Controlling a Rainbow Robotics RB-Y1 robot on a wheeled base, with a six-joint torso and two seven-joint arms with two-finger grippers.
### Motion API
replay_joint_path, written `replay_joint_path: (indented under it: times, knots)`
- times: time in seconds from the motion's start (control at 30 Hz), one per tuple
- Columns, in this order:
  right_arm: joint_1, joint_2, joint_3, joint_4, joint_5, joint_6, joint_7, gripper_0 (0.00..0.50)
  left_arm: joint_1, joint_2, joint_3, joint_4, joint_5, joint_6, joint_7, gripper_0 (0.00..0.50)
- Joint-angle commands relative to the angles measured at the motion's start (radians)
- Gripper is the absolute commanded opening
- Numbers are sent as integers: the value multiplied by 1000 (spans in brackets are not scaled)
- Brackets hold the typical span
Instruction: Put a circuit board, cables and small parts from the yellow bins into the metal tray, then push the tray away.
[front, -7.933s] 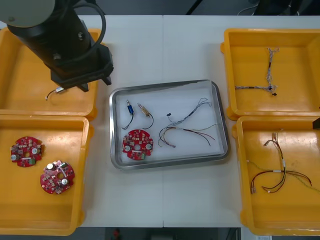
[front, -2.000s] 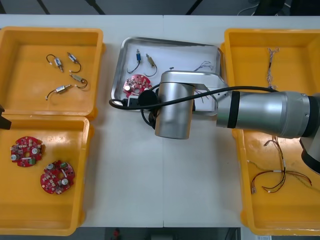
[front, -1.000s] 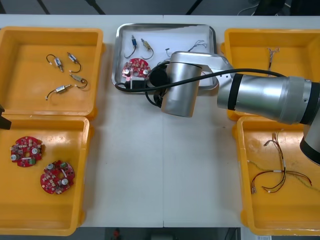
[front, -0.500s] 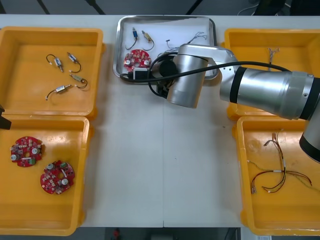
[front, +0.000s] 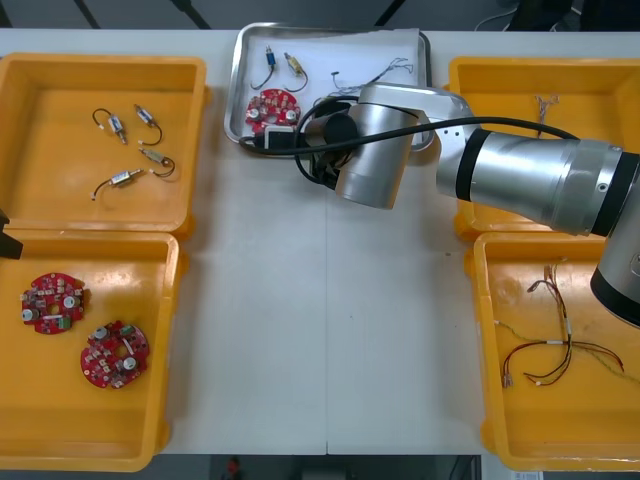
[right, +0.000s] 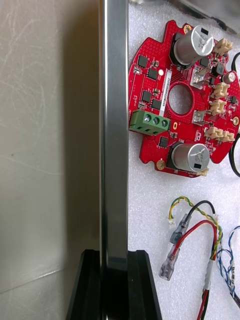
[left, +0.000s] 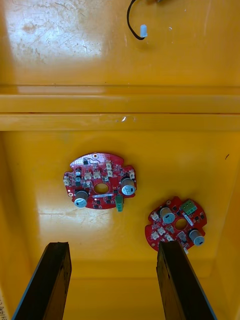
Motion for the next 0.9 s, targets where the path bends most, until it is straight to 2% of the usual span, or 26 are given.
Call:
replay_joint_path:
  times: [0.03, 0.07, 0.13, 0.17, 0.2, 0.23, 0.27, 0.3, 0.33, 0.43, 0.63, 0.9]
  knots:
    - [-65, 19, -28, -1, 11, -20, 31, 41, 15, 38, -3, -16, 1, -2, 43, 500]
    - [-63, 19, -28, -1, 13, -20, 31, 72, 15, 38, -3, -16, 1, -2, 43, 500]
    - [-63, 19, -29, -1, 11, -20, 31, 221, 15, 38, -3, -16, 1, -2, 43, 500]
    - [-63, 19, -28, -1, 11, -20, 31, 257, 15, 38, -3, -16, 1, -2, 43, 500]
    - [-63, 19, -29, -1, 13, -17, 27, 331, 15, 38, -3, -16, 1, -2, 43, 500]
    - [-63, 19, -29, -1, 13, -17, 27, 331, 15, 38, -3, -16, 1, -2, 43, 500]
    - [-63, 19, -29, -1, 10, -14, 24, 431, 15, 38, -3, -16, 1, -2, 43, 500]
    - [-63, 19, -29, -1, 10, -10, 22, 482, 15, 38, -3, -16, 1, -2, 43, 500]
    - [-60, 19, -28, -2, 7, -4, 21, 500, 15, 38, -3, -16, 1, -2, 43, 500]
    - [-63, 17, -29, -9, -9, 11, 21, 500, 15, 38, -3, -16, 1, -2, 43, 500]
    - [-63, -13, -91, -105, -29, 137, 19, 500, 15, 38, -3, -16, 1, -2, 43, 500]
    - [-63, -102, -206, -298, -145, 356, 16, 500, 15, 38, -3, -16, 1, -2, 43, 500]
